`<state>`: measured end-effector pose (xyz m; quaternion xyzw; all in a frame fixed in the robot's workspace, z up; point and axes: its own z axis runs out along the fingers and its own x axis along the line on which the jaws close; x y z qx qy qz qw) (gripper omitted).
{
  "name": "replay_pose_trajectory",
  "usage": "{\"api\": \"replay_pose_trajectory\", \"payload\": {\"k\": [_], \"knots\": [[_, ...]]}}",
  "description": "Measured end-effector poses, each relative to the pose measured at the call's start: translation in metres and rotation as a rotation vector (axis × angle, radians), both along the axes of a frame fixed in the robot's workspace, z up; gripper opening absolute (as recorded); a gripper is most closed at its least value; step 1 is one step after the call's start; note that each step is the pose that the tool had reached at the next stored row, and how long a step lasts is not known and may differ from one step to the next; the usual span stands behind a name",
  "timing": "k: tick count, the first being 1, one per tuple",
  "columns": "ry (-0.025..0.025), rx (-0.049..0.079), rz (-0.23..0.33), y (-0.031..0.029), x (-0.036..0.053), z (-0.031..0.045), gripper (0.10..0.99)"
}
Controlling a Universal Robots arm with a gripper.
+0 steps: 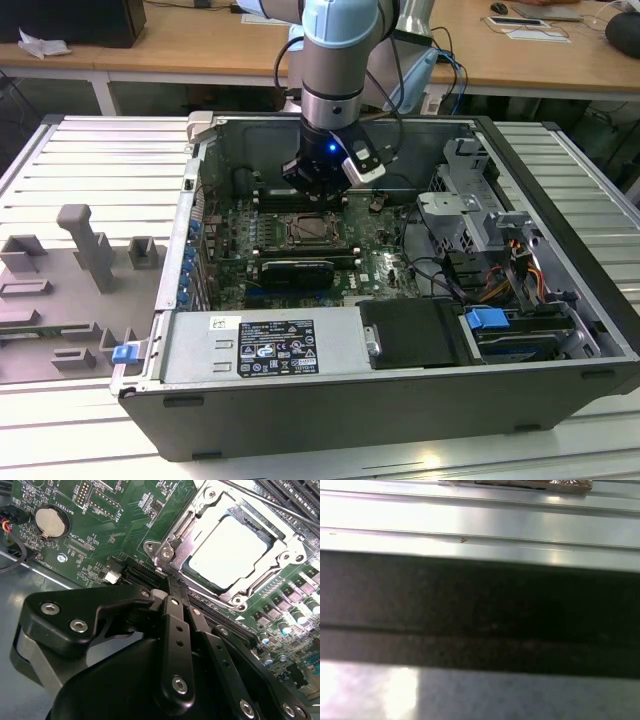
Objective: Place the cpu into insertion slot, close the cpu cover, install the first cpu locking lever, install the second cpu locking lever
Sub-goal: 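Install the first cpu locking lever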
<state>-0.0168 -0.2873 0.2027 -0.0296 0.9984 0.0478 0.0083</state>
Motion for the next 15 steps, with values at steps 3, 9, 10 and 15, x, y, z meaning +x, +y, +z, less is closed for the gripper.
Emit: {"api": "replay_pose_trajectory", "payload": {"k": [3, 9, 10, 15], "knots": [[-0.0003, 0.000, 0.000, 0.0000, 0.0000, 0.0006, 0.110], [0.0001, -0.008, 0.000, -0.0001, 0.0001, 0.0014, 0.110], [0.0001, -0.009, 0.000, -0.0001, 0.0002, 0.0007, 0.110], [-0.0001, -0.010, 0.000, 0.0000, 0.0005, -0.0006, 0.110]]}}
